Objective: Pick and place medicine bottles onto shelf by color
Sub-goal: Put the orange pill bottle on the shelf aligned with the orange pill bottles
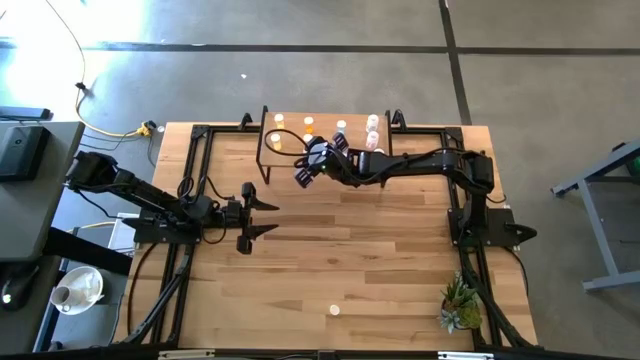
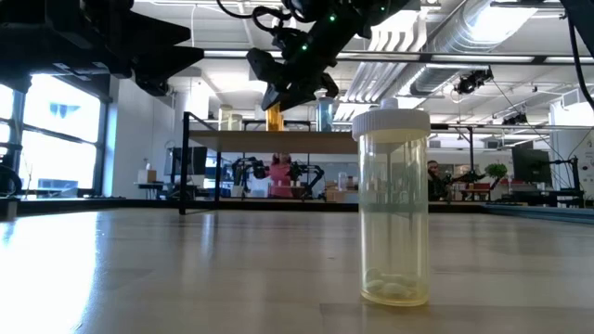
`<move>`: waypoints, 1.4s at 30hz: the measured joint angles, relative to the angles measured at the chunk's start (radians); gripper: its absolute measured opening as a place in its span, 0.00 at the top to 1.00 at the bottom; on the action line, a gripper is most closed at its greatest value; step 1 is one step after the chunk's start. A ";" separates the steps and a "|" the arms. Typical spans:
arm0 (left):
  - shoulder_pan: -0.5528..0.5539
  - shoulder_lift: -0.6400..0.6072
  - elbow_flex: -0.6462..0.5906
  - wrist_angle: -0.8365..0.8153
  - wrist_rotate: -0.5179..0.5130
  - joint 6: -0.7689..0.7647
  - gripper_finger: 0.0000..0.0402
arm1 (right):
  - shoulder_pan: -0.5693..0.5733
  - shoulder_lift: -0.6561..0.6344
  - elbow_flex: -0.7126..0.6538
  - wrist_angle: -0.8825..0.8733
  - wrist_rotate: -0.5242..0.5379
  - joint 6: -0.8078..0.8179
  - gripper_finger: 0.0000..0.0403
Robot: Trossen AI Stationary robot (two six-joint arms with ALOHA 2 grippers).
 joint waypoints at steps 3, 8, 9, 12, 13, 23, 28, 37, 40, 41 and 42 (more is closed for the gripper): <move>0.000 0.000 0.000 0.000 0.000 0.000 0.46 | 0.000 0.000 0.000 0.000 -0.027 0.018 0.66; 0.000 0.000 0.000 0.000 0.000 0.000 0.46 | 0.000 0.000 0.000 0.000 -0.033 0.014 0.66; 0.000 0.000 0.000 0.000 0.000 0.000 0.46 | 0.000 0.000 0.000 0.000 -0.033 0.013 0.66; 0.000 0.000 0.000 0.000 0.000 0.000 0.46 | 0.000 0.000 0.000 0.000 -0.015 0.011 0.66; 0.000 0.000 0.000 0.000 0.000 0.000 0.46 | 0.000 0.000 0.000 0.000 -0.009 0.011 0.66; 0.000 0.000 0.000 0.000 0.000 0.000 0.46 | -0.013 0.000 0.000 0.000 0.003 0.012 0.66; 0.000 0.000 0.000 0.000 0.000 0.000 0.46 | -0.012 0.000 0.000 0.000 0.002 0.013 0.66; 0.000 0.000 0.000 0.000 0.000 0.000 0.46 | -0.012 0.000 0.000 0.021 0.012 0.014 0.66; 0.000 0.000 0.000 0.000 0.000 0.000 0.46 | -0.012 0.000 0.001 0.051 0.013 0.010 0.66; 0.000 0.000 0.000 0.000 0.000 0.000 0.46 | -0.012 -0.001 0.001 0.057 0.013 0.010 0.66; 0.000 0.000 0.000 0.000 0.000 0.000 0.46 | -0.012 -0.004 0.001 0.056 0.013 0.008 0.66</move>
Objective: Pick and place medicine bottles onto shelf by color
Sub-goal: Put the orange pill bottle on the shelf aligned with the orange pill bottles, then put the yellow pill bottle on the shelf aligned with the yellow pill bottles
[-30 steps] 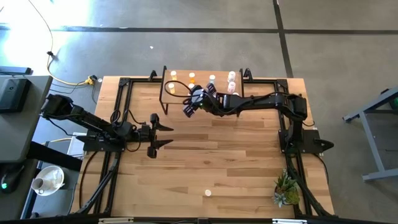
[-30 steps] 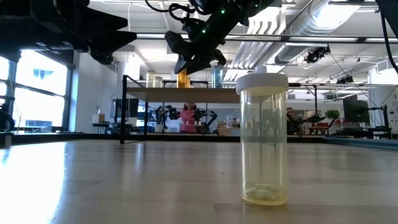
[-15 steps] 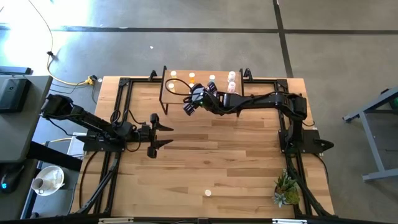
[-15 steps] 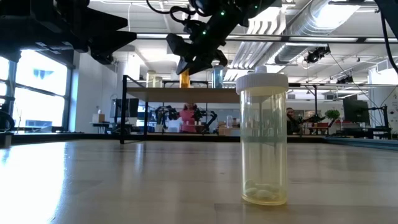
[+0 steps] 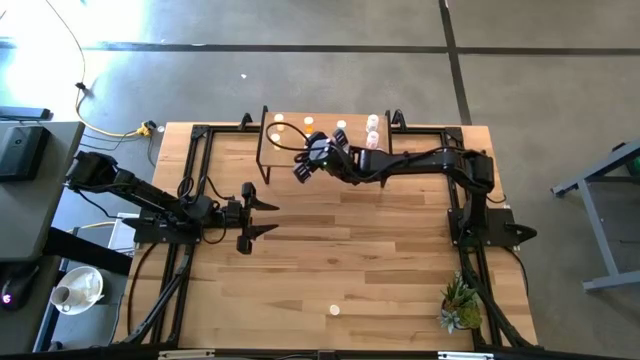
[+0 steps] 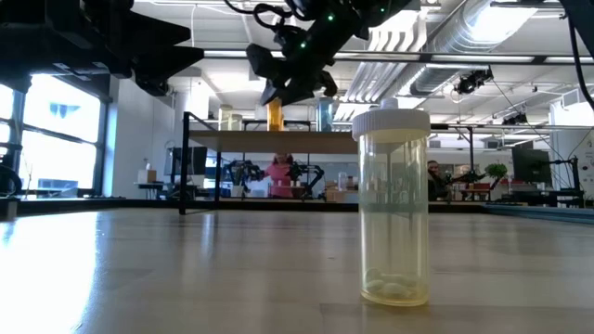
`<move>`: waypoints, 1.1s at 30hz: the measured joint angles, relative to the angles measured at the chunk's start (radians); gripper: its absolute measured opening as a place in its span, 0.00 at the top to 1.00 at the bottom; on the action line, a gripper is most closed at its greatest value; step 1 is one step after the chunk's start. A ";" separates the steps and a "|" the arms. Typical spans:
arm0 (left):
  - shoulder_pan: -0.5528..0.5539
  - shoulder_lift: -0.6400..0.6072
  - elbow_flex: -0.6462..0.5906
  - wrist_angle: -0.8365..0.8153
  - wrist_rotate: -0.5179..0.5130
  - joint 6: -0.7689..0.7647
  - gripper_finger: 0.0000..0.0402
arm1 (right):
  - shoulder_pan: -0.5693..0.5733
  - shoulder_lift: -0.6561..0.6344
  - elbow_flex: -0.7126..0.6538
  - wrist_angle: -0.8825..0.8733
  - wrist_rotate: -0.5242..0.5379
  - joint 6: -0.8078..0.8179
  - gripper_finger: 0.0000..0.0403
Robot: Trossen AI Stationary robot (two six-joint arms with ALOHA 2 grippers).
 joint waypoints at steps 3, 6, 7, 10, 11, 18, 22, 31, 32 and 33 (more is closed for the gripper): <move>0.000 0.000 0.000 0.000 0.000 0.000 0.46 | 0.000 -0.005 0.000 0.000 0.003 -0.013 0.66; 0.000 0.000 0.000 0.000 0.000 0.000 0.46 | 0.002 -0.011 0.000 0.006 0.003 -0.013 0.66; 0.000 0.000 0.000 0.000 0.000 0.000 0.46 | 0.002 -0.014 0.000 0.005 0.003 -0.013 0.66; 0.000 0.000 0.000 0.000 0.000 0.000 0.46 | 0.005 -0.016 0.000 0.006 0.003 -0.016 0.66; 0.000 0.000 0.000 0.000 0.000 0.000 0.46 | 0.006 -0.017 0.000 0.005 0.003 -0.017 0.66; 0.000 0.000 0.000 -0.007 0.000 0.000 0.46 | 0.027 -0.031 0.000 0.007 -0.001 -0.055 0.66; 0.000 0.000 0.000 -0.009 0.000 0.000 0.46 | 0.053 -0.057 0.001 -0.003 -0.002 -0.062 0.66; 0.000 0.000 0.000 -0.036 0.003 0.000 0.46 | 0.169 -0.167 0.001 -0.166 -0.106 -0.080 0.66; 0.000 0.000 0.000 -0.038 0.003 0.000 0.46 | 0.184 -0.180 0.001 -0.191 -0.113 -0.076 0.66; 0.000 0.000 0.000 -0.038 0.003 0.000 0.46 | 0.198 -0.191 0.001 -0.216 -0.114 -0.076 0.66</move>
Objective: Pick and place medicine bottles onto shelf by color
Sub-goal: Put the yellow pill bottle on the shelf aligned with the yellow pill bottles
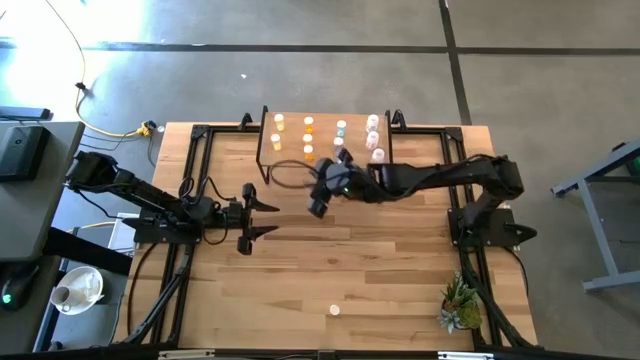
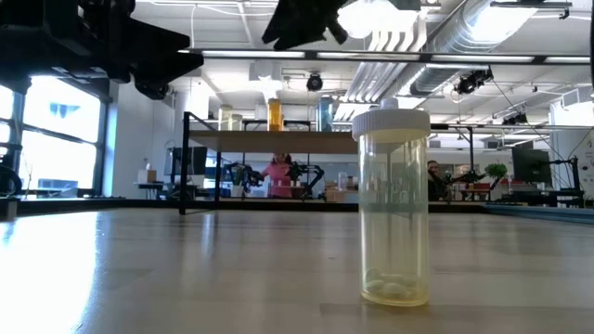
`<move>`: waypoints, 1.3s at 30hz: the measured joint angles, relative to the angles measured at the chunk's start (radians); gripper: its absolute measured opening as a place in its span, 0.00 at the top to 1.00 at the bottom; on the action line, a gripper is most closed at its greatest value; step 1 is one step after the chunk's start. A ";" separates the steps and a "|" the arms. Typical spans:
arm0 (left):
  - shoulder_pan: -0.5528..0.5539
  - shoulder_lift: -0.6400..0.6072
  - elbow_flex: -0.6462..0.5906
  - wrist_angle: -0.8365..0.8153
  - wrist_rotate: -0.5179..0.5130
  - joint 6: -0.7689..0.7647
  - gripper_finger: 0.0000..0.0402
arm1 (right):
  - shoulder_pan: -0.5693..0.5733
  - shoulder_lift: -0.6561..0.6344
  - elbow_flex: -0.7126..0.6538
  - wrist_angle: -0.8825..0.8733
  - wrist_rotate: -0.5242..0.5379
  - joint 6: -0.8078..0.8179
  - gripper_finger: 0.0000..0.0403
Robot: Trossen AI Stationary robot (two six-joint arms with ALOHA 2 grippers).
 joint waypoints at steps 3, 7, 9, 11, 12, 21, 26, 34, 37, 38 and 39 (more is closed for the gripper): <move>0.000 0.000 0.000 0.000 0.000 0.000 0.46 | 0.041 -0.029 0.000 -0.065 -0.001 0.000 0.66; 0.000 0.000 0.000 -0.011 0.000 0.000 0.46 | 0.093 -0.052 0.000 -0.175 -0.001 0.022 0.66; 0.000 0.000 0.000 -0.023 0.001 0.000 0.46 | 0.118 -0.052 0.000 -0.230 -0.001 0.050 0.66; 0.000 0.000 0.000 -0.025 0.007 0.000 0.46 | 0.145 -0.052 0.000 -0.299 0.000 0.079 0.66; 0.000 0.000 0.000 -0.031 0.015 0.000 0.46 | 0.159 -0.052 -0.004 -0.322 0.004 0.098 0.66; 0.000 0.000 0.000 -0.052 0.085 0.000 0.46 | 0.306 -0.050 -0.113 -0.472 0.122 0.321 0.67; 0.000 0.000 0.000 -0.052 0.085 0.000 0.46 | 0.375 -0.050 -0.200 -0.463 0.119 0.480 0.67; 0.000 0.000 0.000 -0.052 0.086 0.000 0.46 | 0.485 -0.050 -0.302 -0.364 0.042 0.645 0.67; 0.000 0.000 0.000 -0.052 0.085 0.000 0.46 | 0.530 -0.050 -0.338 -0.296 0.009 0.647 0.67; 0.000 0.000 0.000 -0.052 0.085 0.000 0.46 | 0.545 -0.050 -0.345 -0.274 0.005 0.648 0.67; 0.000 0.000 0.000 -0.052 0.083 0.000 0.46 | 0.557 -0.050 -0.351 -0.248 0.004 0.654 0.67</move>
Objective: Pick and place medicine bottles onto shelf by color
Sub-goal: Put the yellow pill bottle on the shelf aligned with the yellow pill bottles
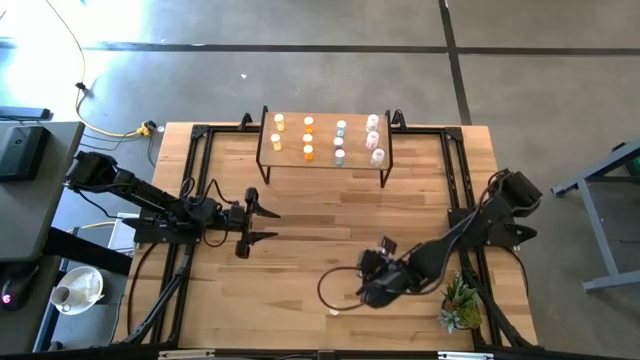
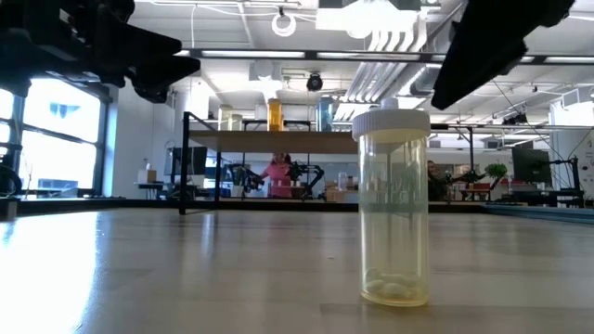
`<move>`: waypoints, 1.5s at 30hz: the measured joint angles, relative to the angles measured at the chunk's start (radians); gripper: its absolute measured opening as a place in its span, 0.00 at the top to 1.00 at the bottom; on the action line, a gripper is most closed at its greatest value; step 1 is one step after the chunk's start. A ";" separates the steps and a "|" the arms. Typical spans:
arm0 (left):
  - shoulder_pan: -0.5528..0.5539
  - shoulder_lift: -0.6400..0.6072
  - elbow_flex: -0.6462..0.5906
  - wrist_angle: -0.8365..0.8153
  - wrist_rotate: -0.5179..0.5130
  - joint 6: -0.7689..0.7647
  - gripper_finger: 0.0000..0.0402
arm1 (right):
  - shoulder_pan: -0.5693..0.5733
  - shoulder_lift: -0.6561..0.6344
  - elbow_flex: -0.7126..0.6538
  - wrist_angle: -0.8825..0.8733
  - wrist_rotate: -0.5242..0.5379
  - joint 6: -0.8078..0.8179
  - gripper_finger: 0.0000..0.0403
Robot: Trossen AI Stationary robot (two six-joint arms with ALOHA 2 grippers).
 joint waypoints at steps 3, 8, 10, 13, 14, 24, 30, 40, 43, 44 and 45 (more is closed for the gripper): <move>0.000 0.000 0.000 0.000 -0.002 -0.007 0.46 | 0.031 0.000 -0.015 0.029 -0.004 0.054 0.67; 0.000 0.000 0.000 0.000 -0.002 -0.009 0.46 | 0.067 0.008 -0.019 0.057 -0.018 0.133 0.67; 0.000 0.000 0.000 0.000 -0.002 -0.011 0.46 | 0.075 0.015 -0.019 0.073 -0.034 0.151 0.67; 0.000 0.000 0.000 0.001 -0.005 -0.011 0.46 | 0.088 0.035 -0.019 0.105 -0.056 0.169 0.65; 0.000 0.000 0.000 0.001 -0.005 -0.011 0.46 | 0.093 0.044 -0.019 0.118 -0.059 0.170 0.64; 0.000 0.000 0.000 0.003 -0.005 -0.045 0.46 | 0.166 0.181 -0.019 0.292 0.024 0.052 0.54; 0.000 0.000 0.000 0.008 -0.005 -0.045 0.46 | 0.183 0.264 -0.019 0.418 0.066 0.050 0.54; 0.000 0.000 0.000 0.008 -0.005 -0.045 0.46 | 0.181 0.378 -0.018 0.593 0.165 -0.034 0.54; 0.000 0.000 0.000 0.008 -0.005 -0.045 0.46 | 0.181 0.404 -0.018 0.618 0.190 -0.034 0.54; 0.000 0.000 0.000 0.008 -0.005 -0.045 0.46 | 0.181 0.410 -0.018 0.636 0.195 -0.038 0.54; 0.000 0.000 0.000 0.008 -0.005 -0.045 0.46 | 0.181 0.416 -0.018 0.651 0.197 -0.046 0.54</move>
